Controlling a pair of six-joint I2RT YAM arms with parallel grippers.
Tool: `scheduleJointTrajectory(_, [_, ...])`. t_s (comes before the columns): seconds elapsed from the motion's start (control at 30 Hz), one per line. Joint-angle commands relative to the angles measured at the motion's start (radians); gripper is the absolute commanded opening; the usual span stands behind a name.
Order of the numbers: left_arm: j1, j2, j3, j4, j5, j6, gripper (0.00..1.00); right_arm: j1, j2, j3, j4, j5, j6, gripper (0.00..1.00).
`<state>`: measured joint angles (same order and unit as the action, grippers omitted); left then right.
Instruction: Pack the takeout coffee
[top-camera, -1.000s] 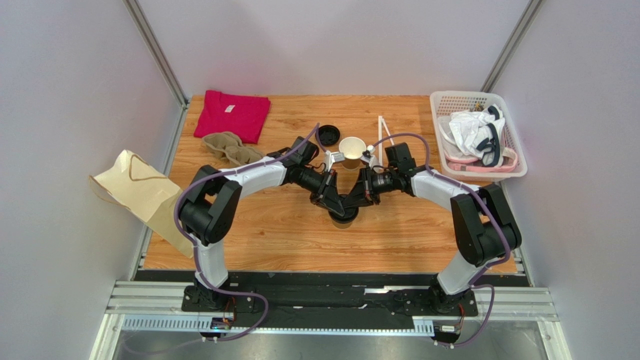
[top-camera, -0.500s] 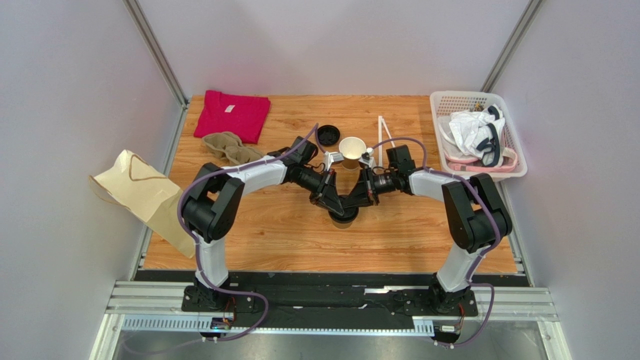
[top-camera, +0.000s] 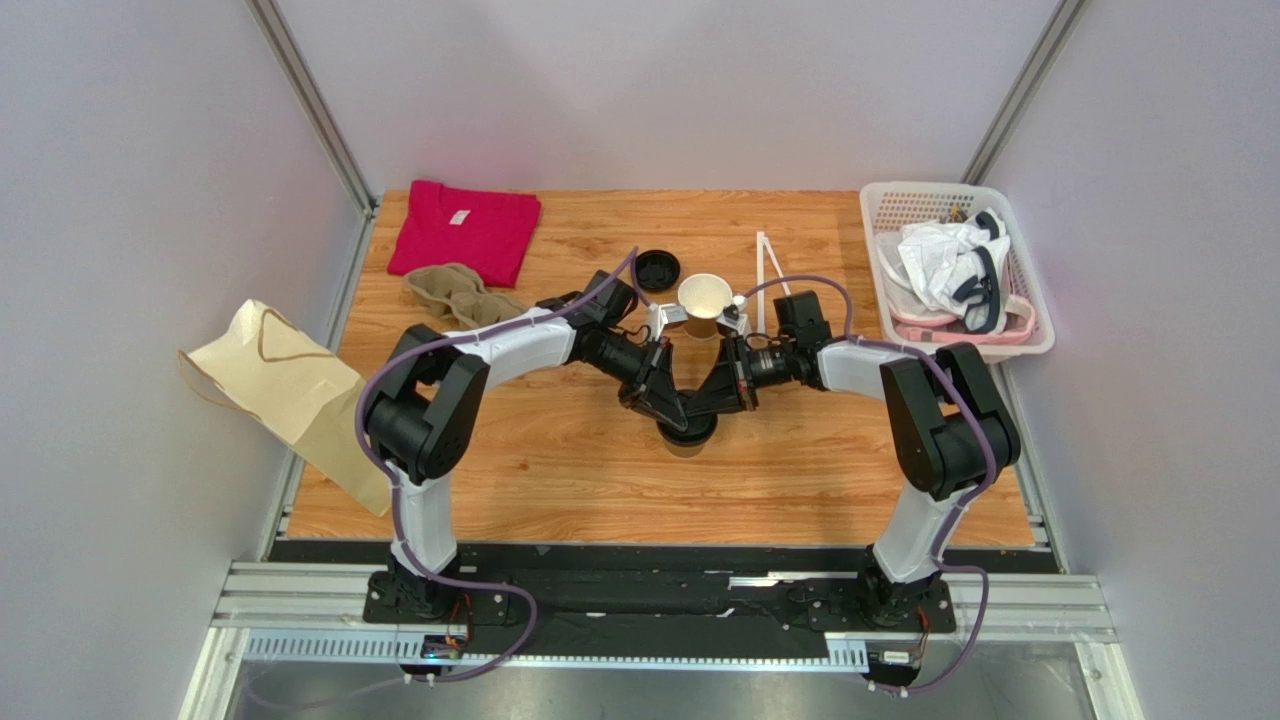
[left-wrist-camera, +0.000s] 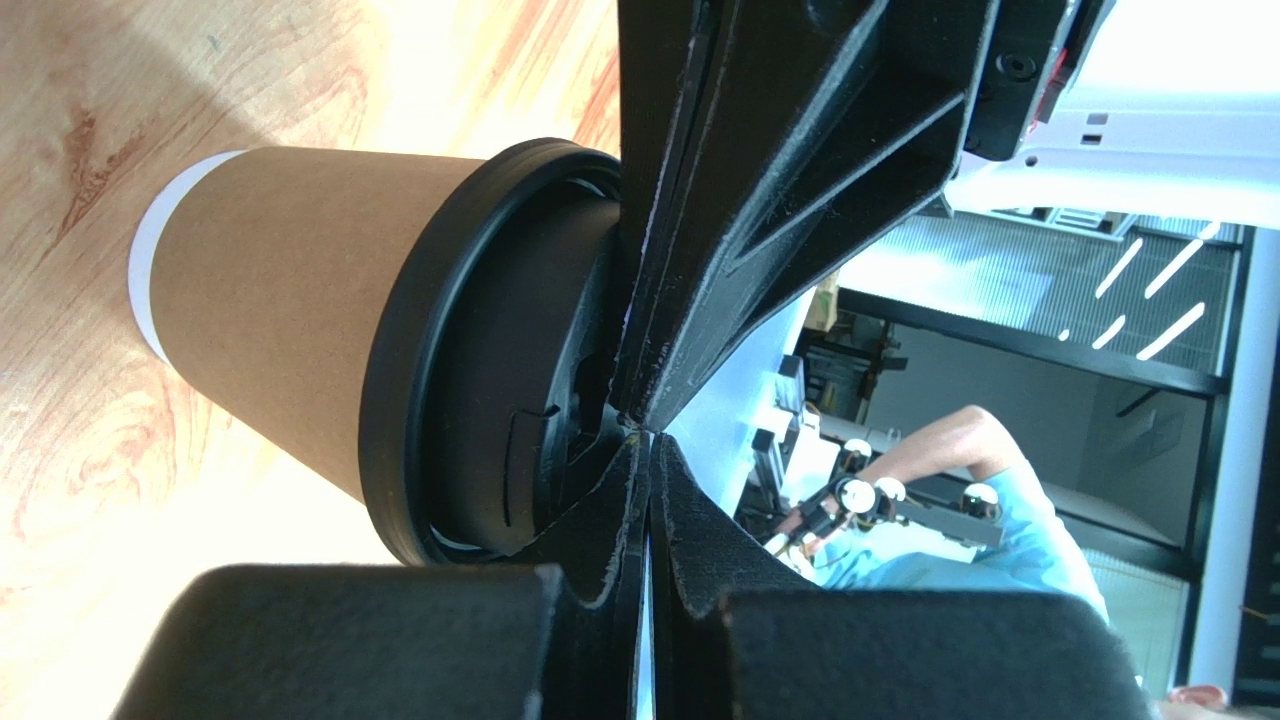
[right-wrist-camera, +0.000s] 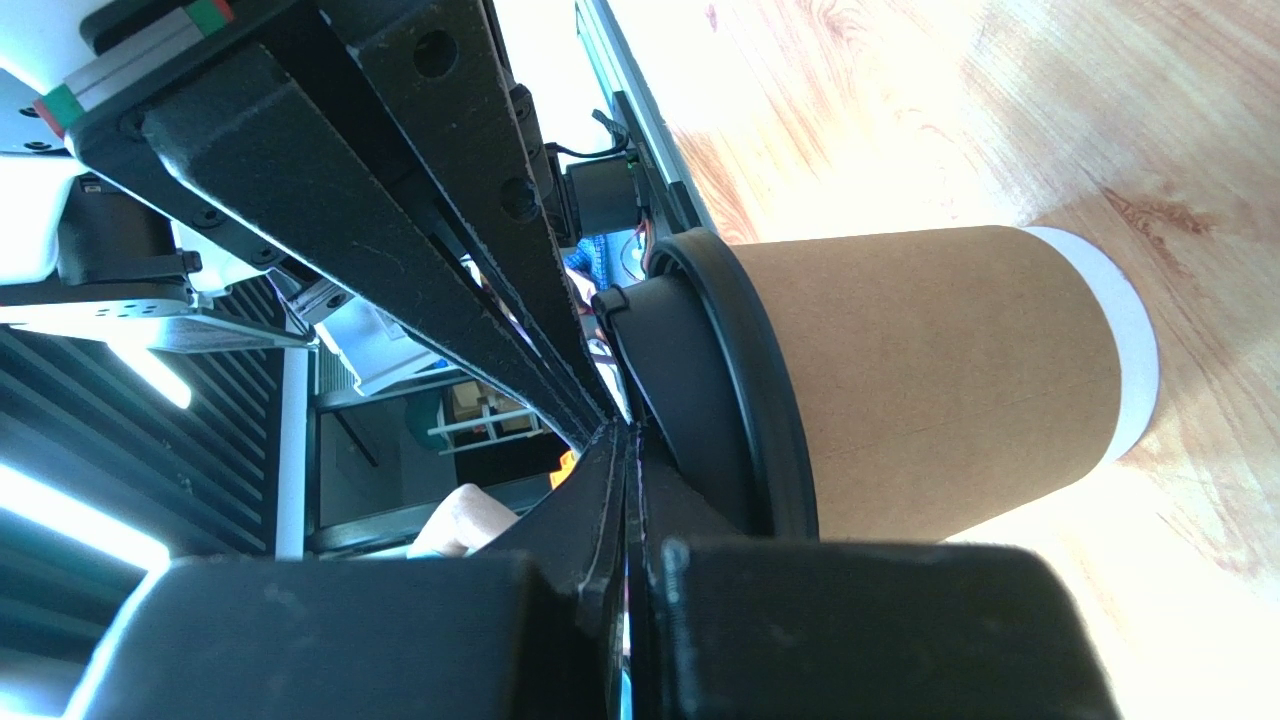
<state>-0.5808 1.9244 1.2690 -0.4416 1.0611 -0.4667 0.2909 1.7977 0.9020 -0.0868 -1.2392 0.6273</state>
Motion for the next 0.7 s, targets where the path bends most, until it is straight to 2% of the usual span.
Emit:
scheduleJointTrajectory(0.0, [0.012, 0.103, -0.02, -0.052, -0.28, 0.076, 0.03, -0.013, 0.091, -0.06, -0.07, 0.326, -0.118, 0.0])
scheduleJointTrajectory(0.37, [0.013, 0.139, -0.006, -0.037, -0.222, 0.08, 0.03, -0.013, 0.08, -0.045, -0.093, 0.313, -0.144, 0.0])
scheduleJointTrajectory(0.67, [0.001, -0.039, -0.007, 0.063, -0.096, 0.04, 0.06, -0.007, -0.06, 0.046, -0.099, 0.164, -0.08, 0.0])
